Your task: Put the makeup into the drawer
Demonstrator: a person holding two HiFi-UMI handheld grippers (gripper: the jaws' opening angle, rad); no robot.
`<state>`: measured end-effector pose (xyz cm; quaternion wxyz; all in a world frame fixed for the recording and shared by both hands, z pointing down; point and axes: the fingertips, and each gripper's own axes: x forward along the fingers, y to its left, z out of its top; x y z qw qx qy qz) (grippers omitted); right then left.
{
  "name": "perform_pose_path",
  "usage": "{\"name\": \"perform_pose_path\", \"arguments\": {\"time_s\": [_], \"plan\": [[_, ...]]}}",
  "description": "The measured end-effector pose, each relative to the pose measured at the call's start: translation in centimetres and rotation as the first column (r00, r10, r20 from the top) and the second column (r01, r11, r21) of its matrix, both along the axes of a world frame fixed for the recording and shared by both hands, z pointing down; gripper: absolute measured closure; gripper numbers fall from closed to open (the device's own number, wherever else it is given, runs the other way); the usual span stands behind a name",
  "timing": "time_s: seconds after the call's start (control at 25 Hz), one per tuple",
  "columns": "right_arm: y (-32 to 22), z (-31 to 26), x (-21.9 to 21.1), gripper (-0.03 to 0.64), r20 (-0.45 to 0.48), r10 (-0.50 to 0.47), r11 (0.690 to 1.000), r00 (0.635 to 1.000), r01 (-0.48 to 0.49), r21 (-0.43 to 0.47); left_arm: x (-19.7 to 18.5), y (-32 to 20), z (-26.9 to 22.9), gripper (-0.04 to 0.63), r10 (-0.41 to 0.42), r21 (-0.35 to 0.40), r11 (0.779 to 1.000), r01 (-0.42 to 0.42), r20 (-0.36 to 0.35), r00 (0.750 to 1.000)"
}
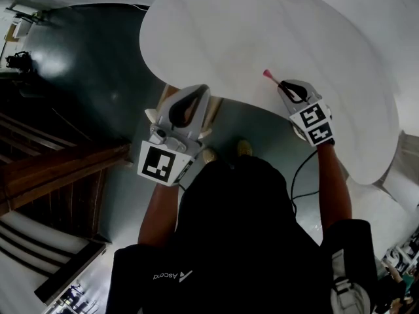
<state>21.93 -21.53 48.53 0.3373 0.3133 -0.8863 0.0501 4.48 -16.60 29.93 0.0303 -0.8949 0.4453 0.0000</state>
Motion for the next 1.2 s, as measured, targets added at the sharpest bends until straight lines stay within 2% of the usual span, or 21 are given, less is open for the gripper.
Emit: {"name": "perform_pose_path", "arguments": {"time_s": [0.28, 0.64, 0.8, 0.92, 1.2], "plan": [[2.1, -7.0, -1.5, 0.565, 0.125, 0.005, 0.992, 0.992, -0.021, 0.121, 0.1, 1.2, -1.0, 0.584, -0.018, 0.007, 1.0, 0.018, 0.0, 1.0], [5.2, -13.6, -5.4, 0.565, 0.255, -0.093, 0.98, 0.962, 0.042, 0.195, -1.6, 3.2, -1.9, 0.584, -0.096, 0.019, 0.995, 0.096, 0.001, 0.995], [6.4, -15.0, -7.6, 0.565, 0.285, -0.15, 0.974, 0.947, 0.093, 0.206, -3.3, 4.4, -2.2, 0.584, -0.153, 0.054, 0.987, 0.153, -0.002, 0.988], [7.0, -15.2, -10.0, 0.565, 0.292, -0.197, 0.968, 0.936, 0.138, 0.209, -5.2, 5.5, -1.5, 0.584, -0.197, 0.028, 0.98, 0.197, 0.008, 0.98], [8.9, -13.6, -16.8, 0.565, 0.316, -0.284, 0.952, 0.905, 0.227, 0.205, -11.0, 8.4, 0.1, 0.584, -0.284, 0.045, 0.958, 0.283, 0.014, 0.959]]}}
